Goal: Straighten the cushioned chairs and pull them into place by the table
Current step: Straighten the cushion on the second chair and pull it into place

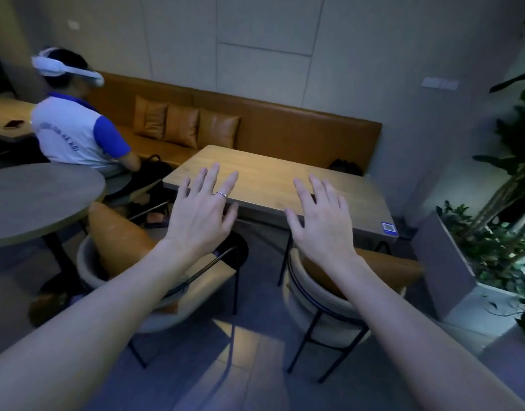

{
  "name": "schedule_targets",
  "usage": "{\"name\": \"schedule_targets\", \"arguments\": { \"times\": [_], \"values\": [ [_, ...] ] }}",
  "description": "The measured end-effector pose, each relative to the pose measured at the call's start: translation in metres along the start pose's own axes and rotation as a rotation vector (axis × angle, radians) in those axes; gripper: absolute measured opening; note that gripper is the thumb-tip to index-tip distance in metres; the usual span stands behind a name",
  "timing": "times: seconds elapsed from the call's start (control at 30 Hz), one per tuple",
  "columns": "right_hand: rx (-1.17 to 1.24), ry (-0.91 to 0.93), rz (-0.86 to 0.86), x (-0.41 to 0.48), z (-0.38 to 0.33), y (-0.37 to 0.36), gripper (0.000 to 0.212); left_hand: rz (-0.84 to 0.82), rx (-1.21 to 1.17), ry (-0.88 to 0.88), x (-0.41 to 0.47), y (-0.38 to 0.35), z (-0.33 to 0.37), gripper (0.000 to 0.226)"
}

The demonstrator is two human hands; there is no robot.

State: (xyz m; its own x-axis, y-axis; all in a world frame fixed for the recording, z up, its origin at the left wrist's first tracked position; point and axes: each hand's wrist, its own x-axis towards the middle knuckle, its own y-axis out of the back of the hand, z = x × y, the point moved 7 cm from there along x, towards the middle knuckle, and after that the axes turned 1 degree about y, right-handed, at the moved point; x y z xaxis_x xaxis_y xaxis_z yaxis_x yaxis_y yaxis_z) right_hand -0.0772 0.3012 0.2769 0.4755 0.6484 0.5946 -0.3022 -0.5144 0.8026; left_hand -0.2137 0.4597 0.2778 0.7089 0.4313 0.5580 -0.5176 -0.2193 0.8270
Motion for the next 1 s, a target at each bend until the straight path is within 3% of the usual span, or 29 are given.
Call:
{"name": "schedule_targets", "arguments": {
  "times": [0.17,0.4,0.67,0.87,1.0],
  "values": [
    [0.076,0.027,0.073,0.016,-0.091,0.003,0.062,0.067,0.010,0.050,-0.030,0.044,-0.097,0.061],
    [0.188,0.028,-0.064,0.037,-0.182,-0.067,0.065,0.024,0.076,0.185,-0.041,0.030,-0.202,0.062],
    [0.345,-0.054,-0.255,0.058,-0.243,-0.198,0.068,-0.232,0.044,0.423,-0.029,-0.066,-0.312,0.074],
    [0.422,-0.208,-0.418,0.066,-0.268,-0.311,0.070,-0.386,-0.031,0.613,-0.028,-0.157,-0.397,0.077],
    [0.464,-0.354,-0.483,0.054,-0.278,-0.368,0.071,-0.470,-0.048,0.640,-0.035,-0.207,-0.439,0.078]
  ]
}}
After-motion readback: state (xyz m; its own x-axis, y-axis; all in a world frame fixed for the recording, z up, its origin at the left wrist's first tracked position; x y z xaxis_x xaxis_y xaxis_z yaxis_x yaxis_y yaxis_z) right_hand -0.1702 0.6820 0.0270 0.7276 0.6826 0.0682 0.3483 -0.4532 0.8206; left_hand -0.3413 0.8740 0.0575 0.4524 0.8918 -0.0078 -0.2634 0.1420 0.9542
